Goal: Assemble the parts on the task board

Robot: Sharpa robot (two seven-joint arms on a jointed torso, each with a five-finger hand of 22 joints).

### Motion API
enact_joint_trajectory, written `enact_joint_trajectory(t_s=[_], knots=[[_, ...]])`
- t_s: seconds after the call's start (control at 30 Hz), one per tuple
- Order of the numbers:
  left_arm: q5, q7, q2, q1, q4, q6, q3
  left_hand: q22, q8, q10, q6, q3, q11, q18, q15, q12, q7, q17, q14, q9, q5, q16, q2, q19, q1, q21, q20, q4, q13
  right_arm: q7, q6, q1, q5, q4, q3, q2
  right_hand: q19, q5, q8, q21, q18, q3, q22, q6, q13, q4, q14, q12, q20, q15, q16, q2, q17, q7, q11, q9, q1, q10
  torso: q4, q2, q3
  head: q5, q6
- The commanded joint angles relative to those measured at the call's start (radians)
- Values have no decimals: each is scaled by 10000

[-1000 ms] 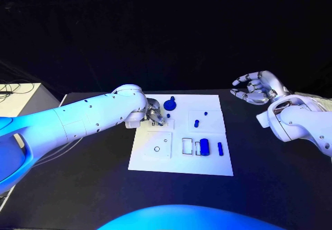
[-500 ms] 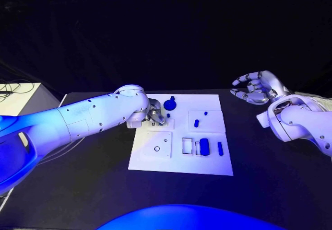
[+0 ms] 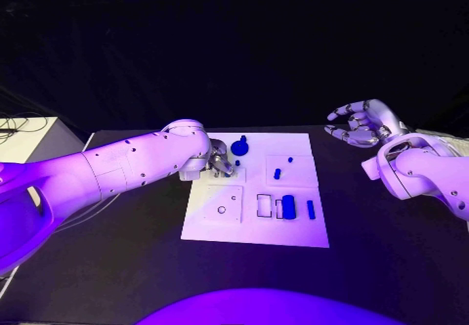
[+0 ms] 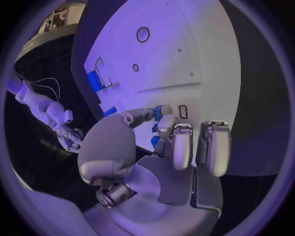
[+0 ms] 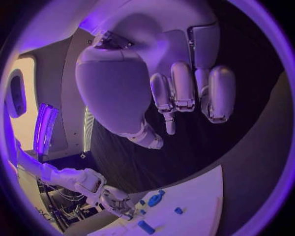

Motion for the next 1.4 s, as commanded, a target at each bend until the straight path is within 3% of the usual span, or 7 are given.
enact_joint_trajectory(t_s=[0.03, 0.33, 0.77, 1.07, 1.27, 1.4], knots=[[56, 11, 30, -76, -24, 126, -59, 1502, -117, -6, -24, 1098, -58, -110, -78, 7, -174, 2634, 1056, -14, -100, 33, -68, 346, -168, -58, -83, -1319, -64, 40, 145, 3, -82, 22, 5, 5, 21, -43, -54, -35, 113, -19, 753, 77, 1557, 60, 803, 0, -2, 50, 6, 18, 2096, 15, 48, 9, -77, 250, -4, -5, -1, 1, 19], [130, 10, -85, -81, 94, 88, -41, 1381, -371, -381, 113, -792, -7, -84, -58, -140, -134, 2634, 1056, -129, -181, 33, -521, 274, -438, -138, -81, -558, -386, 20, 181, 1, -79, 17, 4, -3, 22, -44, -66, -41, 114, -21, 750, 64, 1554, 55, 799, -4, -3, 50, -2, 7, 2087, 15, 49, 12, -68, 247, -7, -1, -8, -17, 46], [143, 14, -279, -84, 374, -164, 55, 1345, -428, -445, 111, -1235, 15, -75, -38, -153, -108, 2634, 1056, -141, -170, 33, -638, 252, -360, -162, -66, -387, -418, 26, 240, -6, -69, 9, 4, -9, 22, -44, -72, -43, 114, -20, 750, 60, 1548, 46, 800, -11, -4, 50, 0, 1, 2090, 15, 47, 14, -56, 242, -7, 9, -5, -54, 161], [132, 18, -398, -85, 641, -258, 344, 1322, -436, -432, 126, -1447, 23, -69, -29, -125, -99, 2634, 1056, -136, -161, 33, -633, 239, -350, -177, -57, -214, -380, 47, 263, -11, -52, -8, 4, -7, 34, -43, -77, -25, 109, -17, 764, 57, 1561, 40, 804, 3, -5, 49, 9, -1, 2098, 16, 47, 18, -45, 252, -2, 1, -2, -66, 194], [32, -8, -490, -81, 706, -27, 466, 1301, -454, -476, 115, -1685, 38, -64, -18, -135, -83, 2634, 1056, -131, -161, 33, -662, 226, -364, -191, -48, -23, -416, 84, 220, -13, 42, 27, 5, -20, 57, -40, -83, 11, 99, -15, 791, 55, 1584, 38, 813, 26, -5, 48, 28, -1, 2115, 17, 48, 22, -39, 270, -7, -5, 12, -65, 216], [-39, -37, -533, -79, 708, 184, 521, 1234, -473, -541, 87, -2121, 68, -48, 7, -146, -53, 2634, 1056, -114, -176, 33, -702, 183, -375, -232, -28, 278, -456, 90, 225, -14, 83, 33, 5, -29, 60, -51, -87, 12, 98, -17, 793, 56, 1574, 41, 809, 15, -6, 49, 21, -2, 2109, 19, 49, 27, -41, 262, 0, 6, -3, -77, 222]])
